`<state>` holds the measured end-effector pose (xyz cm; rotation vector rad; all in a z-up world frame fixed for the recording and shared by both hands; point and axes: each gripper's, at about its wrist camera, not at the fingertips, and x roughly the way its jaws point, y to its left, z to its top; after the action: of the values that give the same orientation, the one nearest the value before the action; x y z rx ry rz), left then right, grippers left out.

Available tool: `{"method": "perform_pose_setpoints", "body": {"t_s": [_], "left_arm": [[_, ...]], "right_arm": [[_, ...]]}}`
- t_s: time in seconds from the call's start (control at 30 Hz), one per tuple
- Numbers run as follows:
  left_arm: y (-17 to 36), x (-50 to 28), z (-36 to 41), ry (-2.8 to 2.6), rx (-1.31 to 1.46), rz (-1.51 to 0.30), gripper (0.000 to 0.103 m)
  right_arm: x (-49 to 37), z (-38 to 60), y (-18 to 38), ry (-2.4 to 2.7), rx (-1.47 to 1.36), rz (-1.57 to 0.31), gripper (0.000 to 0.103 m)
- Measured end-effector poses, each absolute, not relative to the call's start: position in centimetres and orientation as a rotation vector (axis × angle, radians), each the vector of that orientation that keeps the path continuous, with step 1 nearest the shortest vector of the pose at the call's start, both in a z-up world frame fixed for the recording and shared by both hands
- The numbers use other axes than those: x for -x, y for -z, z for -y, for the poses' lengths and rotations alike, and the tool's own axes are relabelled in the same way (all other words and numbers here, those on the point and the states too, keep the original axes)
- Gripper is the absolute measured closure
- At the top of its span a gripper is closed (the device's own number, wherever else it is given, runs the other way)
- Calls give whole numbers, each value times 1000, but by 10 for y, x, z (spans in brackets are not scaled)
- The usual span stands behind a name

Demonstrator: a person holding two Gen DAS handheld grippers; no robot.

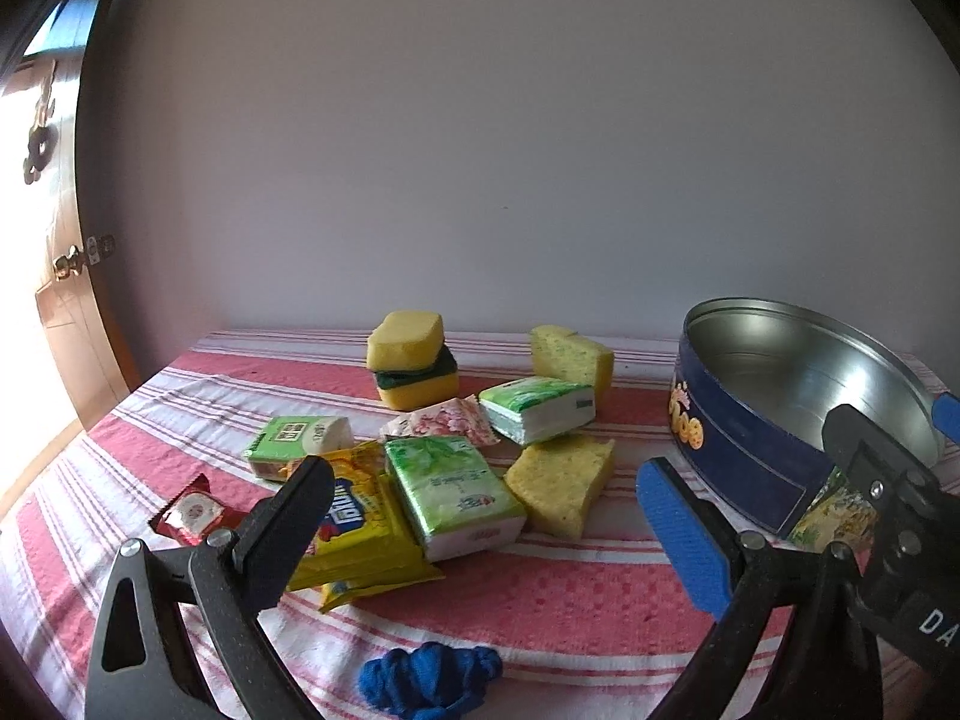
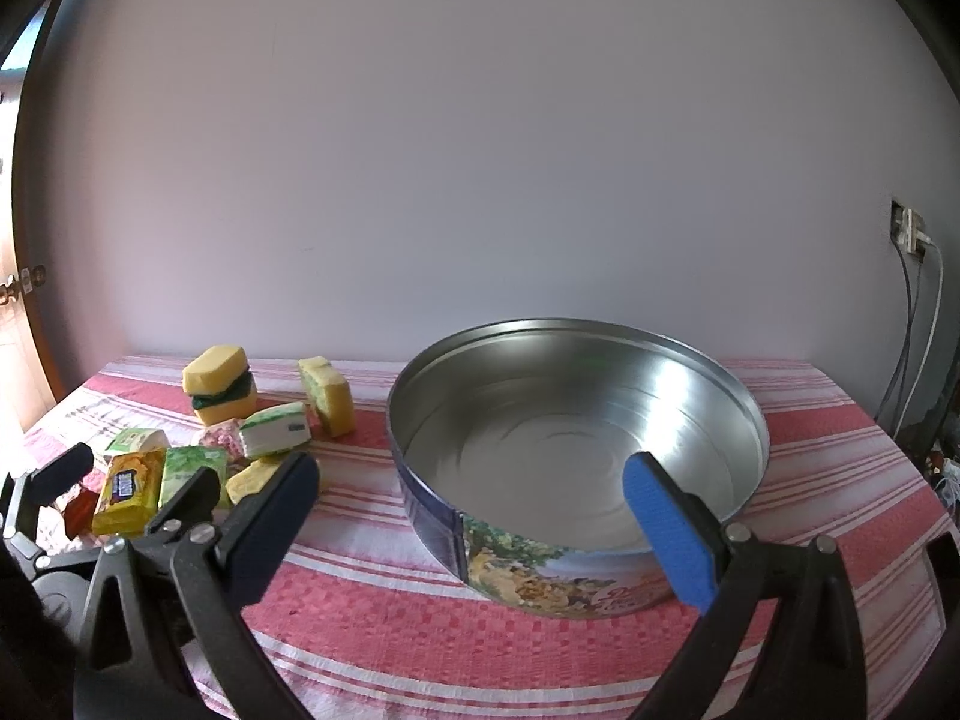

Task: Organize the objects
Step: 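Move both tools toward the red snack packet and blue cloth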

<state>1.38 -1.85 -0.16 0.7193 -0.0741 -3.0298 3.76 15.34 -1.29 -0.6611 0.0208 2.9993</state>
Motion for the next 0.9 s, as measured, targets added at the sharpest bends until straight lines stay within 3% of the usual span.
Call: {"method": "perform_pose_setpoints", "body": {"t_s": [0.9], "left_arm": [[5, -29, 117, 2880, -798, 29, 1]], "right_arm": [[-49, -107, 25, -3126, 826, -3, 4]]}}
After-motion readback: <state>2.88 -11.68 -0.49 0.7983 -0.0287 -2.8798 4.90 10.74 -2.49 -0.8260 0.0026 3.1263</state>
